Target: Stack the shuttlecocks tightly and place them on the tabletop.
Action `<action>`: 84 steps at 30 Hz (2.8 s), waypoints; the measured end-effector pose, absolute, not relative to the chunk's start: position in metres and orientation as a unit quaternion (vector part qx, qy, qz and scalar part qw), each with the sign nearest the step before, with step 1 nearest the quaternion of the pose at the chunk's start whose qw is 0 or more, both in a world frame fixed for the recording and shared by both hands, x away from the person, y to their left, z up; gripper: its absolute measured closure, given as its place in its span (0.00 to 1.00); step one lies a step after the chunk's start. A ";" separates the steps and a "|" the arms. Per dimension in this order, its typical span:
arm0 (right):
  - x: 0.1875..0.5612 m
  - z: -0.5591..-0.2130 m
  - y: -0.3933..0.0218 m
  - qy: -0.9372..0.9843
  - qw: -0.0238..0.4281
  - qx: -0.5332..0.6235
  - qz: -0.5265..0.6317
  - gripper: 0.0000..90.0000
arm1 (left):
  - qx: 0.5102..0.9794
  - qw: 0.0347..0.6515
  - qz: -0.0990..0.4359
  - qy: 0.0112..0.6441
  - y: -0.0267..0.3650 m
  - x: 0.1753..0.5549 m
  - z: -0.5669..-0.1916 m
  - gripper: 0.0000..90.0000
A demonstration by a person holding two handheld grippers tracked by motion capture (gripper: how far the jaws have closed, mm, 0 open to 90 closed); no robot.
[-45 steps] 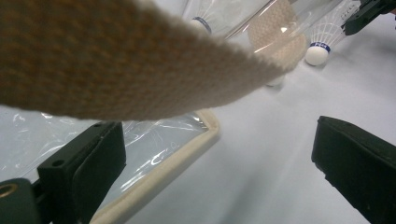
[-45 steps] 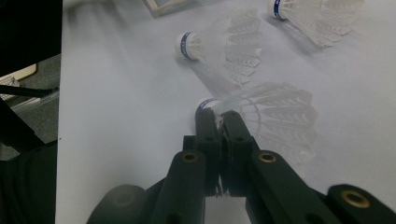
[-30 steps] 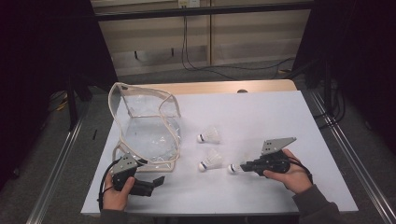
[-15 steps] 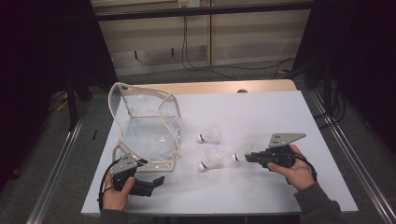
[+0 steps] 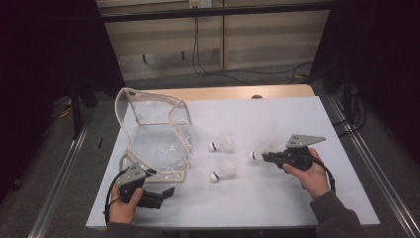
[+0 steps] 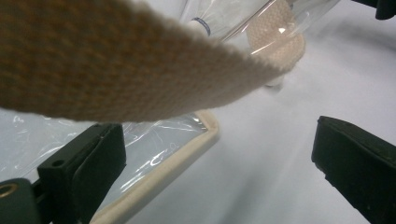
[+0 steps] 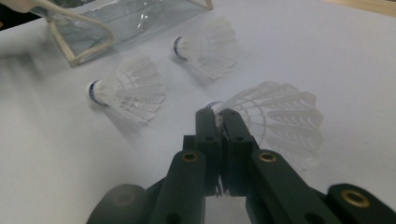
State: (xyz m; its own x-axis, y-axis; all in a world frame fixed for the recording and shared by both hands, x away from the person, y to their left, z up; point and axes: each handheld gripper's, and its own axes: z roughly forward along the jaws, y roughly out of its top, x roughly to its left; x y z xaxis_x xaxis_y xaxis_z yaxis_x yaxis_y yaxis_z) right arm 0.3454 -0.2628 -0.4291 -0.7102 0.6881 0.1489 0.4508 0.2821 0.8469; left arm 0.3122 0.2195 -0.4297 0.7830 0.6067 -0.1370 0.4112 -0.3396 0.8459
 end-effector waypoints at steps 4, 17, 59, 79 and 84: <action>0.352 -0.432 -0.263 0.783 0.125 0.373 0.483 0.97 | 0.812 0.482 0.102 0.314 0.219 0.312 -0.430 0.03; 0.365 -0.434 -0.256 0.779 0.134 0.380 0.481 0.97 | 0.811 0.482 0.102 0.315 0.219 0.312 -0.430 0.03; 0.379 -0.446 -0.249 0.810 0.121 0.392 0.419 0.90 | 0.813 0.480 0.101 0.315 0.219 0.311 -0.430 0.03; 0.388 -0.441 -0.242 0.796 0.116 0.375 0.461 1.00 | 0.813 0.479 0.101 0.314 0.218 0.310 -0.429 0.03; 0.391 -0.440 -0.238 0.796 0.116 0.373 0.462 1.00 | 0.813 0.480 0.100 0.313 0.218 0.310 -0.429 0.03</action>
